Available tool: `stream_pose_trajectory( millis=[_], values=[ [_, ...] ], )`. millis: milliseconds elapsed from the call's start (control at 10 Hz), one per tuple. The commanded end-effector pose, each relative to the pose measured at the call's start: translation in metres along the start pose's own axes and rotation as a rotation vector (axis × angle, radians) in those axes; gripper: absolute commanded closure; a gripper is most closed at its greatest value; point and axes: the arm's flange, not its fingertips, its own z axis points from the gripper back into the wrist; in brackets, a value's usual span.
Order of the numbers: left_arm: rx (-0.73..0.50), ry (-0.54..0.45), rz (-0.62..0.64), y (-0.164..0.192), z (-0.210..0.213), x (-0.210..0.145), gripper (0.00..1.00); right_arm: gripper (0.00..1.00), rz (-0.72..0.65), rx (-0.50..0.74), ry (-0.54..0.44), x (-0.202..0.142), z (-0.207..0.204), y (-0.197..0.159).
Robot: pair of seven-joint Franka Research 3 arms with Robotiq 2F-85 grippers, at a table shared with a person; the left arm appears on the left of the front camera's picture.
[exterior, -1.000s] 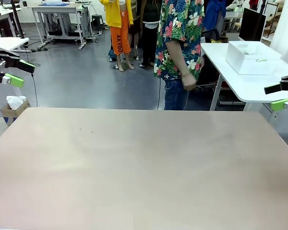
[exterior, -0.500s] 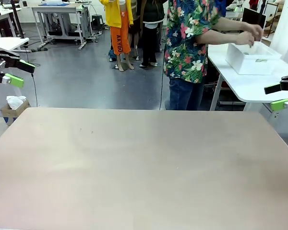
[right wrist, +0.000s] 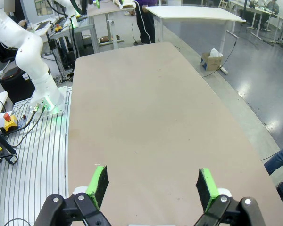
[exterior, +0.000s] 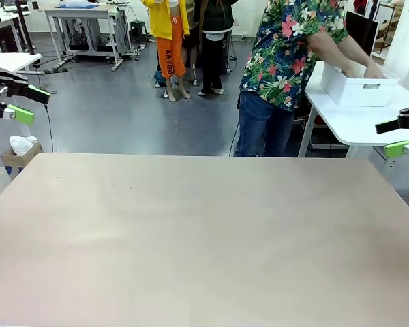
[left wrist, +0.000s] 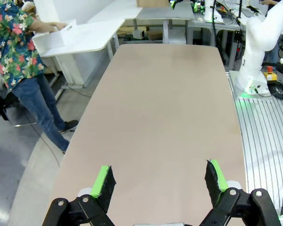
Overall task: Stack the cups and store them in the basket.
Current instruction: Place the stack of Reusable plastic cups into the Pantry Basket.
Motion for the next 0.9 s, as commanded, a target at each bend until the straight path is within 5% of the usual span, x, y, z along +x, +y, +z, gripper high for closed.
stream_pose_trajectory(
  millis=[0,800],
  values=[
    [0.005,0.002,0.01,0.001,0.0002,0.0018,0.0,0.0,-0.013,-0.002,-0.023,0.0039,0.0002,-0.0005],
    [0.005,0.002,0.01,0.001,0.0002,0.0018,0.0,0.0,-0.013,-0.002,-0.023,0.0039,0.0002,-0.0005]
  ],
)
